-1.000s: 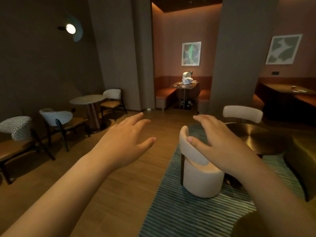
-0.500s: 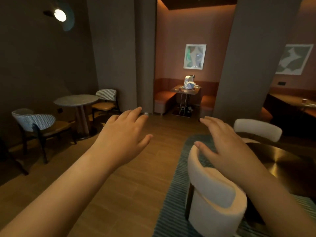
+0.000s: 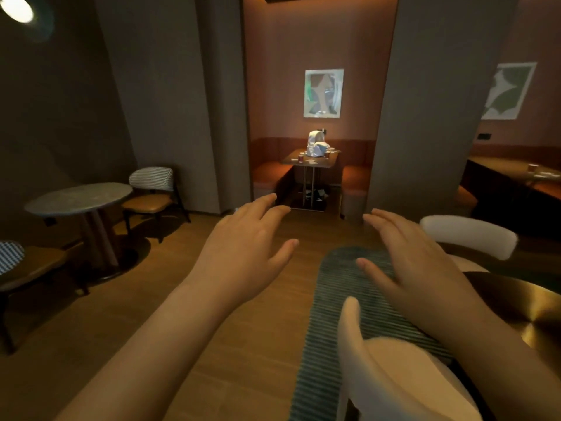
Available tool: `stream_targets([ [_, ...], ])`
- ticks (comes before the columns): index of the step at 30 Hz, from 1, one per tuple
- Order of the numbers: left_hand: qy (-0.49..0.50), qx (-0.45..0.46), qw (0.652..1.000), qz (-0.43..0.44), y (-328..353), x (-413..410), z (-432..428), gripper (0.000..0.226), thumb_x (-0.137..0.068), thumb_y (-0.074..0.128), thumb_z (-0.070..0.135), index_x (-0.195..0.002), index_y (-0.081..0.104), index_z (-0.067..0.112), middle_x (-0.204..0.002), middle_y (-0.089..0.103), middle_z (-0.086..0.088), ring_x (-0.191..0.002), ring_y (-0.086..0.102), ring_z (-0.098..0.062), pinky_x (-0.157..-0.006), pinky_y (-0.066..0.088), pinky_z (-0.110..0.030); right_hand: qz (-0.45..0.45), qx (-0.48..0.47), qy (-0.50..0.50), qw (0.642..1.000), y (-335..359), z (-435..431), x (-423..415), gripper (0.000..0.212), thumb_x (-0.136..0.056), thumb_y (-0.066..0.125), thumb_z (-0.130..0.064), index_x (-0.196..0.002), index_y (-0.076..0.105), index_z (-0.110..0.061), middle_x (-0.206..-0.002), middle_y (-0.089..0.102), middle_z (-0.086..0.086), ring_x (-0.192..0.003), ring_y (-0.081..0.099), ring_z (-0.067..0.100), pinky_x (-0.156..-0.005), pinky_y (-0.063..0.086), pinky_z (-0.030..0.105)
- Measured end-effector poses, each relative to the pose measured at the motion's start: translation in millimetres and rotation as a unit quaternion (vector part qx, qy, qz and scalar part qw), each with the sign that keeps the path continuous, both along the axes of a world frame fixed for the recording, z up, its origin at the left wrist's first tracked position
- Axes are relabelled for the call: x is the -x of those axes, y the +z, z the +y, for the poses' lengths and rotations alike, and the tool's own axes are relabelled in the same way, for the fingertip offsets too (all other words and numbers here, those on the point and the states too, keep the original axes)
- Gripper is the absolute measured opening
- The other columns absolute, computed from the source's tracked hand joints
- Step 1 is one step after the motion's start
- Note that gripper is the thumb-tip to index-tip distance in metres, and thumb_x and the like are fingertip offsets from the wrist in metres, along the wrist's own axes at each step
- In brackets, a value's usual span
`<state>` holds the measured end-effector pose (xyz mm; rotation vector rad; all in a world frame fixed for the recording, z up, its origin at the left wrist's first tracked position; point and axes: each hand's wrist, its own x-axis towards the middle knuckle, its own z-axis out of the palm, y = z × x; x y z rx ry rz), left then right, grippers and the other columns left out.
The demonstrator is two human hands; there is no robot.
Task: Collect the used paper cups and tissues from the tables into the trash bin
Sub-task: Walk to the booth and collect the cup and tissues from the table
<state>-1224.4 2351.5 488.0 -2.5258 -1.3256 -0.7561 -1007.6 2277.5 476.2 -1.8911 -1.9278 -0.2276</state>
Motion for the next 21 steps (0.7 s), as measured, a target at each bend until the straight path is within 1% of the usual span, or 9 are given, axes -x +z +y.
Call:
stream_targets([
  [3, 0.014, -0.001, 1.000, -0.015, 1.6, -22.7, 74.3, 0.056, -0.092, 0.040, 0.054, -0.144, 0.029, 0.036, -0.153, 0.022, 0.009, -0.139, 0.023, -0.009, -0.107, 0.030, -0.029, 0.015, -0.001, -0.001, 1.000, 5.6, 76.7, -25.9, 0.069, -0.090, 0.041, -0.055, -0.148, 0.014, -0.031, -0.154, 0.016, -0.013, -0.140, 0.015, 0.005, -0.110, 0.019, 0.025],
  [7, 0.030, -0.003, 0.999, -0.011, -4.5, -43.9, 166.4, 0.059, -0.092, 0.039, 0.055, -0.145, 0.028, 0.033, -0.152, 0.024, 0.010, -0.138, 0.024, -0.007, -0.106, 0.031, -0.027, 0.012, -0.014, 0.008, 1.000, 8.6, 178.0, -51.0, 0.068, -0.090, 0.037, -0.059, -0.148, 0.015, -0.031, -0.154, 0.018, -0.013, -0.139, 0.015, 0.004, -0.109, 0.020, 0.026],
  [12, 0.055, 0.025, 0.998, 0.012, -16.0, -53.0, 276.9, 0.062, -0.092, 0.036, 0.057, -0.147, 0.020, 0.035, -0.155, 0.019, 0.010, -0.139, 0.021, -0.008, -0.108, 0.028, -0.029, 0.032, 0.009, 0.039, 0.999, -3.2, 295.6, -57.8, 0.066, -0.091, 0.037, -0.056, -0.148, 0.014, -0.031, -0.154, 0.017, -0.013, -0.140, 0.014, 0.005, -0.111, 0.019, 0.027],
  [15, 0.060, 0.026, 0.998, 0.002, -23.2, -56.4, 350.0, 0.062, -0.092, 0.036, 0.057, -0.147, 0.019, 0.036, -0.155, 0.019, 0.009, -0.140, 0.021, -0.009, -0.108, 0.028, -0.029, 0.030, 0.010, 0.045, 0.998, -12.1, 366.3, -58.3, 0.066, -0.092, 0.039, -0.055, -0.148, 0.013, -0.033, -0.154, 0.015, -0.015, -0.140, 0.013, 0.004, -0.111, 0.019, 0.027],
  [21, 0.032, 0.018, 0.999, -0.017, -35.3, -72.4, 521.8, 0.060, -0.093, 0.038, 0.055, -0.147, 0.024, 0.033, -0.154, 0.023, 0.009, -0.139, 0.023, -0.009, -0.107, 0.029, -0.030, 0.038, -0.028, 0.014, 0.999, -20.0, 518.1, -74.2, 0.065, -0.090, 0.042, -0.052, -0.147, 0.018, -0.032, -0.153, 0.018, -0.014, -0.140, 0.015, 0.005, -0.113, 0.022, 0.030],
])
